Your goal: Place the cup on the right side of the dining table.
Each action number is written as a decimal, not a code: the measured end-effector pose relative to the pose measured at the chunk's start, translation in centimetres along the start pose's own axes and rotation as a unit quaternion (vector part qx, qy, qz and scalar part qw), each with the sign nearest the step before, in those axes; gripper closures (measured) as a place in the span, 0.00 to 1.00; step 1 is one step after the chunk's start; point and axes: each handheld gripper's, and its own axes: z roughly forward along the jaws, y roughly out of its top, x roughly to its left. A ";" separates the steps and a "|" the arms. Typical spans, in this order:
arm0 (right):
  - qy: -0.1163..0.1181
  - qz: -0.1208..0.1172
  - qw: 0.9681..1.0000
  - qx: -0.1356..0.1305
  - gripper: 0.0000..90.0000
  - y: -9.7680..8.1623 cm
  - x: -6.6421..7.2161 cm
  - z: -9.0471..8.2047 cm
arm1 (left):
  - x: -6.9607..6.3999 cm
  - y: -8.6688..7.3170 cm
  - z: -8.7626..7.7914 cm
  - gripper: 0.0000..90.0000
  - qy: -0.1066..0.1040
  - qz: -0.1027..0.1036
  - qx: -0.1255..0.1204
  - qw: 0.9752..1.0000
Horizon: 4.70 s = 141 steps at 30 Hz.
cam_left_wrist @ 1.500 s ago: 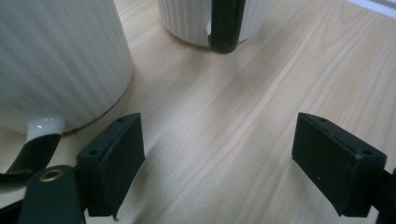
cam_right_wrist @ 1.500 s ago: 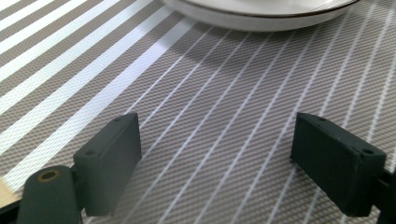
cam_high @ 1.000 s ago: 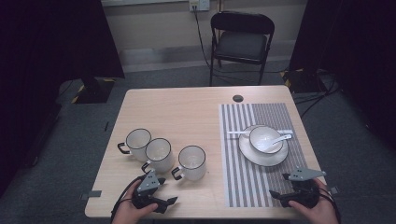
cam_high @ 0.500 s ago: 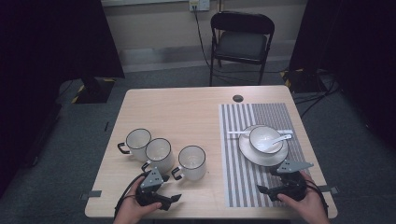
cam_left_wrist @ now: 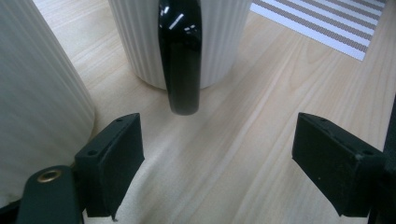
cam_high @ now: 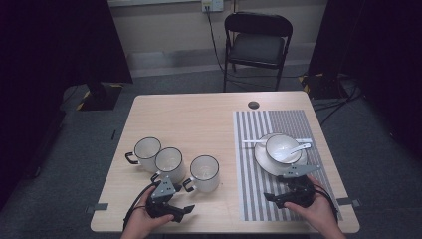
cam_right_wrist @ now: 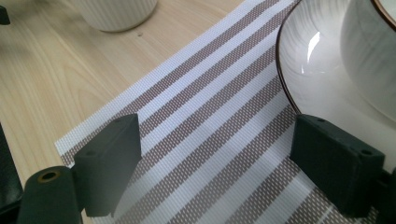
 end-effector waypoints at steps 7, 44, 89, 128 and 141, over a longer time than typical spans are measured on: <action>0.010 -0.009 1.000 0.012 0.18 1.1 0.4 1.0 | 0.1 0.0 0.0 0.18 0.004 -0.008 0.001 1.000; 0.036 -0.056 0.998 0.021 0.22 8.7 2.6 3.8 | 0.3 1.1 0.2 0.18 0.011 -0.029 -0.015 0.999; 0.071 -0.049 0.996 0.036 0.36 15.8 4.2 8.0 | 0.3 2.3 0.3 0.54 0.069 -0.021 -0.022 0.997; 0.073 -0.035 0.993 0.085 0.74 17.1 4.6 12.4 | 0.2 2.8 1.0 0.86 0.062 -0.030 -0.019 0.997; 0.080 -0.053 0.991 0.089 0.86 16.9 5.1 12.9 | 0.3 2.7 1.0 0.86 0.060 -0.026 -0.021 0.998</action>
